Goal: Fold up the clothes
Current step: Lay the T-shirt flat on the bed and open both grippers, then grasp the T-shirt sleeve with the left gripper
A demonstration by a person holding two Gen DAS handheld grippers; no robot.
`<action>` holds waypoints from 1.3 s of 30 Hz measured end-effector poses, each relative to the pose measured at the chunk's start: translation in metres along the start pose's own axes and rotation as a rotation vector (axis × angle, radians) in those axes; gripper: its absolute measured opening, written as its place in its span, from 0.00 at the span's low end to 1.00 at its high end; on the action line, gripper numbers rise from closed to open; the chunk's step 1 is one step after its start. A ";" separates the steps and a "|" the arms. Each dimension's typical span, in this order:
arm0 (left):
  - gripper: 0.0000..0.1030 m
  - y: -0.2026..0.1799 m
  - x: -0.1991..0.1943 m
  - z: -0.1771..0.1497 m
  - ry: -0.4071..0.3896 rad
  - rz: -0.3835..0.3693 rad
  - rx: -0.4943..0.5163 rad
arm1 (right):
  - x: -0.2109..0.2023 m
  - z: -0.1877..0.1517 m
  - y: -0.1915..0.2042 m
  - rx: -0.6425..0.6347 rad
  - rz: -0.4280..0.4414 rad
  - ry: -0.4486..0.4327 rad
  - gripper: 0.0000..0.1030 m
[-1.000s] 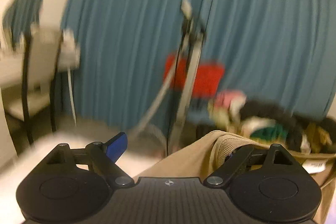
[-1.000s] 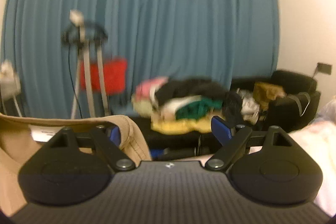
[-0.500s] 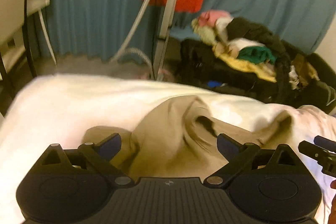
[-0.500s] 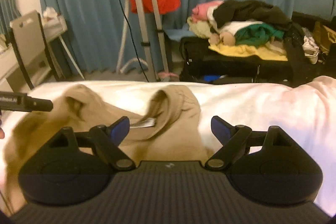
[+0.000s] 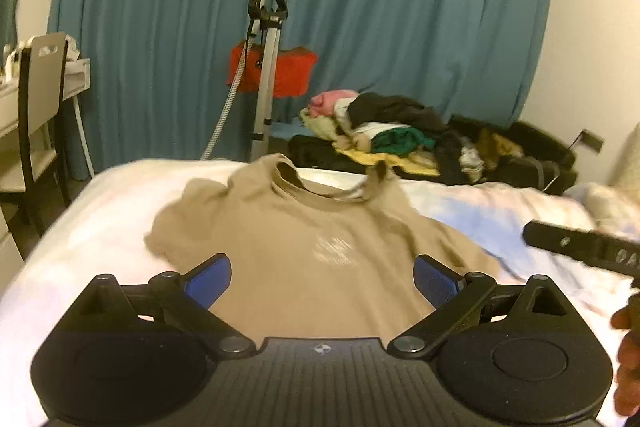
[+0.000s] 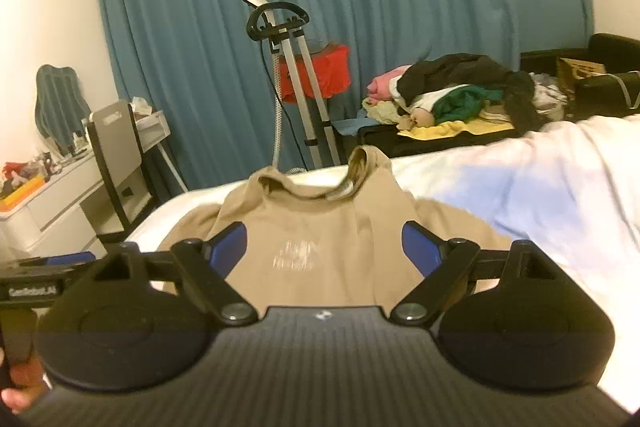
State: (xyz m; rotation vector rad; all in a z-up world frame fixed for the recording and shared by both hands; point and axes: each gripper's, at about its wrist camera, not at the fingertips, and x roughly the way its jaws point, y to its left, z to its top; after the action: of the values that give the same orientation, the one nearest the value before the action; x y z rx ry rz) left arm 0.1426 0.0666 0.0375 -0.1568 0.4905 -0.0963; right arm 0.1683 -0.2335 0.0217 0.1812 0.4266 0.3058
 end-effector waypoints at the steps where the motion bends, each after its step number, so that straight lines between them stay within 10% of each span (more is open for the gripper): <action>1: 0.96 -0.001 -0.013 -0.011 -0.015 -0.011 -0.014 | -0.010 -0.007 0.002 -0.010 -0.001 -0.008 0.83; 14: 0.96 -0.001 -0.069 -0.081 -0.064 0.036 -0.079 | -0.080 -0.070 0.009 -0.007 0.039 -0.108 0.83; 39: 0.96 0.102 0.063 -0.056 0.027 0.190 -0.412 | -0.027 -0.091 -0.007 0.136 0.011 -0.014 0.83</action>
State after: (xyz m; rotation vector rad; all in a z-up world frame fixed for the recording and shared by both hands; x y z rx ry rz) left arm 0.1768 0.1519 -0.0585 -0.5113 0.5459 0.1909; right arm 0.1074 -0.2393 -0.0516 0.3183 0.4330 0.2865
